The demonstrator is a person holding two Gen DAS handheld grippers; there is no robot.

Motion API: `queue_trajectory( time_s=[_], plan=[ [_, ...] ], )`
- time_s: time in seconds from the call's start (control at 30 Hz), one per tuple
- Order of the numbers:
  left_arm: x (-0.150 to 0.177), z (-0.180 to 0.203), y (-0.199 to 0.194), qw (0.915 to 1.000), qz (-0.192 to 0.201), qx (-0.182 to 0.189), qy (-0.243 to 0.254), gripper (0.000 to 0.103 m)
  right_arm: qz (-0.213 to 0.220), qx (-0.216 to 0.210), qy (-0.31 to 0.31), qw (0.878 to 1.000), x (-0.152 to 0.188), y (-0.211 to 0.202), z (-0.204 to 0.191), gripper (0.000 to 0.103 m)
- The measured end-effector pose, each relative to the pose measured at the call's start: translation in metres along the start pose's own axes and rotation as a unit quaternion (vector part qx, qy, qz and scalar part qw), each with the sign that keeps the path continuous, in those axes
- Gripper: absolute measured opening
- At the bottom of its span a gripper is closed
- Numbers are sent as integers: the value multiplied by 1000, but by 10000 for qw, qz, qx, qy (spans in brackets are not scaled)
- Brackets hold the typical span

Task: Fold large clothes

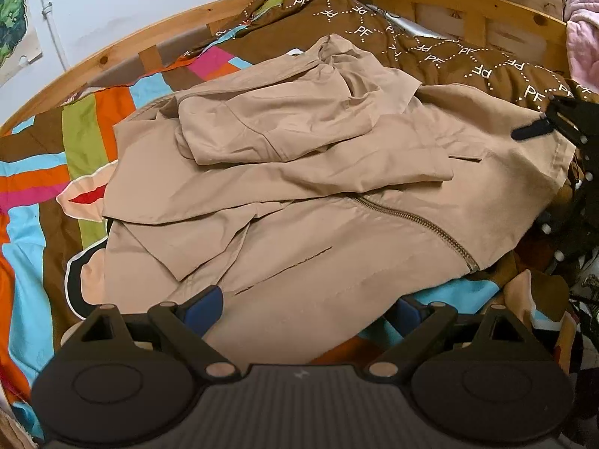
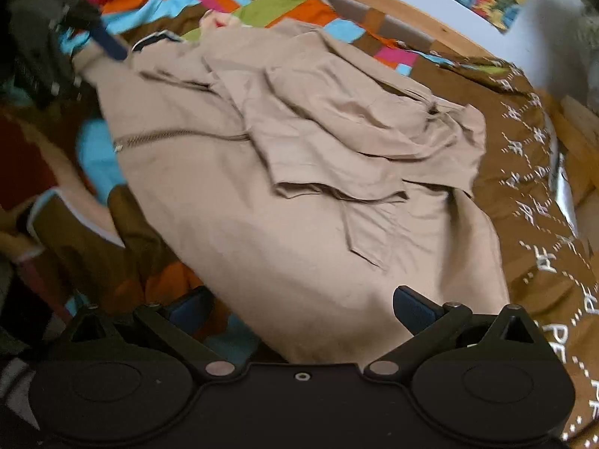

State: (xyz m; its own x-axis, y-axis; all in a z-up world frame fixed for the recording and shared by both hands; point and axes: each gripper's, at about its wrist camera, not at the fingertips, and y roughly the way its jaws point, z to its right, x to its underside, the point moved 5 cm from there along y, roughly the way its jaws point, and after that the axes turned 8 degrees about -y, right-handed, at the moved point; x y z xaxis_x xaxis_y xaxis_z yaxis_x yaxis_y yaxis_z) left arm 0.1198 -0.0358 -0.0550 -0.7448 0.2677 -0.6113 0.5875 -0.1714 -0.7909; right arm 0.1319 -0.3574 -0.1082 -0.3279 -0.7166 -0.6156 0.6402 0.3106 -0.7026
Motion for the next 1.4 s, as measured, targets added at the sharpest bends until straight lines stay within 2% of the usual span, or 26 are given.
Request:
queue_trajectory(
  time_s=[0.17, 0.3, 0.47, 0.57, 0.67, 0.73, 0.83, 0.93, 0.97, 1.0, 1.03, 1.07, 1.2, 1.33, 1.4],
  plan=[
    [-1, 3, -4, 9997, 147, 201, 22, 95, 247, 625, 40, 9977, -19, 6, 7, 102],
    [-1, 10, -8, 9989, 264, 340, 159, 95, 466, 795, 250, 9954, -40, 7, 33, 102],
    [0, 5, -2, 9993, 225, -117, 290, 92, 505, 438, 1068, 9920, -65, 18, 79, 102],
    [-1, -11, 7, 9979, 86, -609, 178, 88, 464, 190, 1551, 9866, -72, 27, 99, 102],
    [0, -32, 16, 9919, -287, -1240, 35, 84, 447, 139, 1802, 9825, -76, 31, 106, 102],
    [-1, -44, 15, 9903, -424, -1300, -226, 84, 456, 139, 1891, 9808, -77, 30, 108, 102],
    [-6, -55, 3, 9911, -303, -1197, -496, 83, 438, 105, 1940, 9800, -75, 31, 109, 102],
    [-14, -60, -12, 9907, 78, -1217, -608, 64, 423, 104, 2003, 9788, -75, 32, 110, 102],
    [-17, -61, -17, 9907, 211, -1171, -654, 50, 423, 116, 2010, 9786, -75, 32, 110, 102],
    [-19, -62, -21, 9907, 368, -1082, -742, 29, 428, 119, 2010, 9786, -75, 31, 110, 102],
    [-22, -63, -23, 9905, 495, -1004, -800, 20, 435, 129, 1992, 9789, -74, 29, 109, 102],
    [-26, -63, -24, 9895, 621, -1028, -809, 15, 449, 134, 1942, 9798, -73, 27, 108, 102],
    [-39, -66, -29, 9857, 1065, -965, -882, 10, 610, 200, 1391, 9882, -63, 12, 94, 102],
    [-44, -70, -28, 9855, 1083, -887, -959, 10, 684, 191, 421, 9966, -42, -6, 62, 102],
    [-40, -69, -30, 9864, 1077, -911, -841, 10, 540, 338, -60, 9979, -26, -10, 44, 101]
  ],
)
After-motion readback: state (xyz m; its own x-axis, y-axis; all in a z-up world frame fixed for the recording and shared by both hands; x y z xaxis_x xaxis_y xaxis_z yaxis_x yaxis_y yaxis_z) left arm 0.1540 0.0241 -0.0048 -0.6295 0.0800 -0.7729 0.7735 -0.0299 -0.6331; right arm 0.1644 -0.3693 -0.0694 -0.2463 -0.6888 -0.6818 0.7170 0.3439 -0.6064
